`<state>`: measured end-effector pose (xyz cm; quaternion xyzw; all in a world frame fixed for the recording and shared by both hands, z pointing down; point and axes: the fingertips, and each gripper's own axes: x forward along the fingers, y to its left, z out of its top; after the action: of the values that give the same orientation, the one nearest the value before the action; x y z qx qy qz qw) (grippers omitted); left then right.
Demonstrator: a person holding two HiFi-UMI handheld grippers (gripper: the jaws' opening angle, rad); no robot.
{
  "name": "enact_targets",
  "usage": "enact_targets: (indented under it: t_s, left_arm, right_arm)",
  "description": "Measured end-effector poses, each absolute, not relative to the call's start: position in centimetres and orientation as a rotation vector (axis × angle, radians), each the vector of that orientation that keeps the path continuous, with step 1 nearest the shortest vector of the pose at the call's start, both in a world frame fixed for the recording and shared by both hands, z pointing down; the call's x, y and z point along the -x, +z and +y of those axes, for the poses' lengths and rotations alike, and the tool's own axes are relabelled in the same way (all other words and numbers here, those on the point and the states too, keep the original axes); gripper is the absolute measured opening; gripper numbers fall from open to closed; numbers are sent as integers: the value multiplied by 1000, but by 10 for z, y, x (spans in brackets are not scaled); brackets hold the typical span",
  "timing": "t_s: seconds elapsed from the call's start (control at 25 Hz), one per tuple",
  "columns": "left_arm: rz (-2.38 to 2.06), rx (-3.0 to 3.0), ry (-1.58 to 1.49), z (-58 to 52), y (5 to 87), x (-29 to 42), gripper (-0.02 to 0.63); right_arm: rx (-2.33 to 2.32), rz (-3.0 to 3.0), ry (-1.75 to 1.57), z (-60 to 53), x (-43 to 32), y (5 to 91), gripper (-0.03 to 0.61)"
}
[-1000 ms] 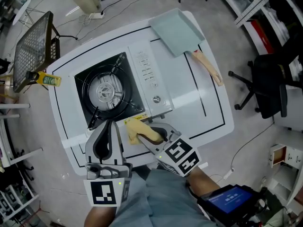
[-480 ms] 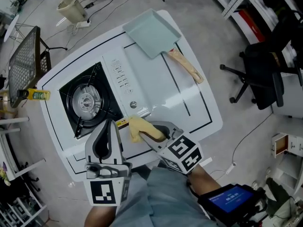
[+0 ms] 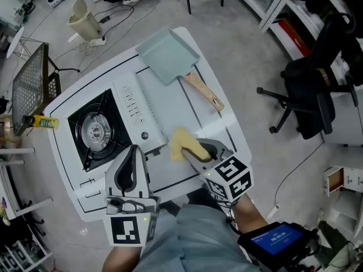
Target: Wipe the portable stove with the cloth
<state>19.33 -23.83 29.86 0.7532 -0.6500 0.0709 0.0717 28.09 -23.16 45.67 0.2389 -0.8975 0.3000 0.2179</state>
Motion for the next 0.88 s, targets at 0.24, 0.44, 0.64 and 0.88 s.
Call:
enact_targets:
  t_s: [0.24,0.44,0.64,0.88]
  left_arm:
    - [-2150,-2222,106,-226,248,-175,17]
    - [-2327,-2134,60,-198,223,-132,17]
    - [-2417,-1975,25,-181,228,-88,17]
    - [-2400,-1911,2,-175,259,-50,18]
  right_arm:
    - [-599,-2599,655,-256,-268,401,126]
    - [-479,-2654,511,-245,-229,371,126]
    - [-399,-2630,420,-238,-195,377,126]
    - [-390,-2537,461,-226,-172,425,126]
